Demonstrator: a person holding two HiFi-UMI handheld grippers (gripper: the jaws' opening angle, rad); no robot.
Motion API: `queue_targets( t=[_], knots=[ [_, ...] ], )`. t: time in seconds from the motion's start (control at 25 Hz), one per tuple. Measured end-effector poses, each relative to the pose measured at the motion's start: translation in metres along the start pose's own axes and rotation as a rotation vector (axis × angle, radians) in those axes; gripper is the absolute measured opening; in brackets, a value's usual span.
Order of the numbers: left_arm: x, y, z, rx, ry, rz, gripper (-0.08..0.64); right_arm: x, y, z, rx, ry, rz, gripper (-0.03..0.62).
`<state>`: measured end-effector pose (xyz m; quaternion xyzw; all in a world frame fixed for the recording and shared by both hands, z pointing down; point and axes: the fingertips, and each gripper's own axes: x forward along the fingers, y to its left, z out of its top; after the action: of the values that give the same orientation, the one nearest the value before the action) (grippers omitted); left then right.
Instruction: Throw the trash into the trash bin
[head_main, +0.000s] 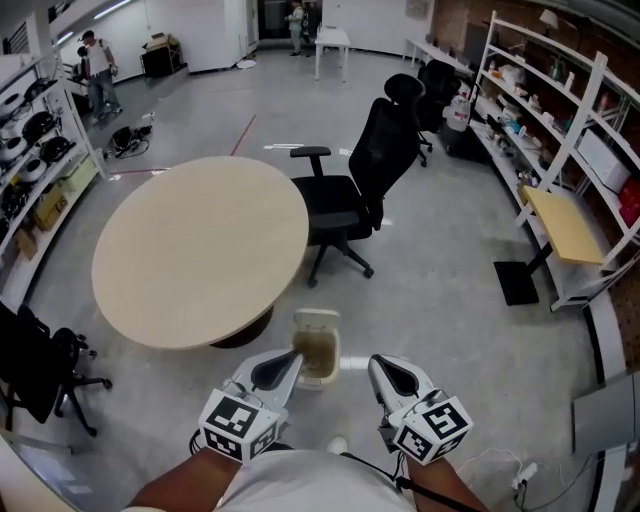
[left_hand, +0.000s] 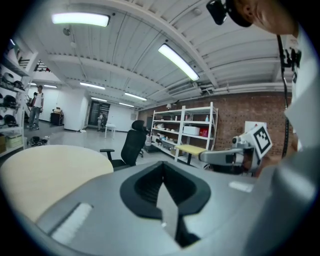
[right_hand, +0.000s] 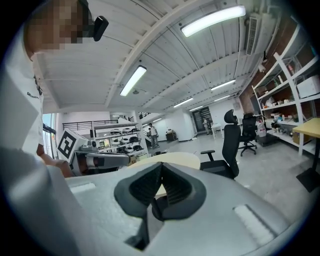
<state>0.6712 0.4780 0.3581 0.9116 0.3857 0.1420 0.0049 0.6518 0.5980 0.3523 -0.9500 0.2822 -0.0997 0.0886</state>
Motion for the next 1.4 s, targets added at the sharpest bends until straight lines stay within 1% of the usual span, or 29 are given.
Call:
queue_targets(
  t=[0.24,0.48,0.76,1.4],
  knots=[
    [-0.007,0.018,0.002,0.01,0.001,-0.028,0.009,0.011,0.008,0.0,0.007,-0.012,-0.05,0.003],
    [-0.008,0.025,0.002,0.006,-0.005,-0.039,0.009,0.015,0.014,-0.003,-0.002,0.004,-0.063,0.003],
    [-0.008,0.021,-0.001,0.009,0.003,-0.063,0.009,0.014,0.015,-0.004,-0.006,0.014,-0.086,0.002],
    [-0.008,0.014,0.002,0.018,-0.009,-0.079,0.009,0.006,0.016,-0.002,-0.016,0.007,-0.106,0.002]
  ],
)
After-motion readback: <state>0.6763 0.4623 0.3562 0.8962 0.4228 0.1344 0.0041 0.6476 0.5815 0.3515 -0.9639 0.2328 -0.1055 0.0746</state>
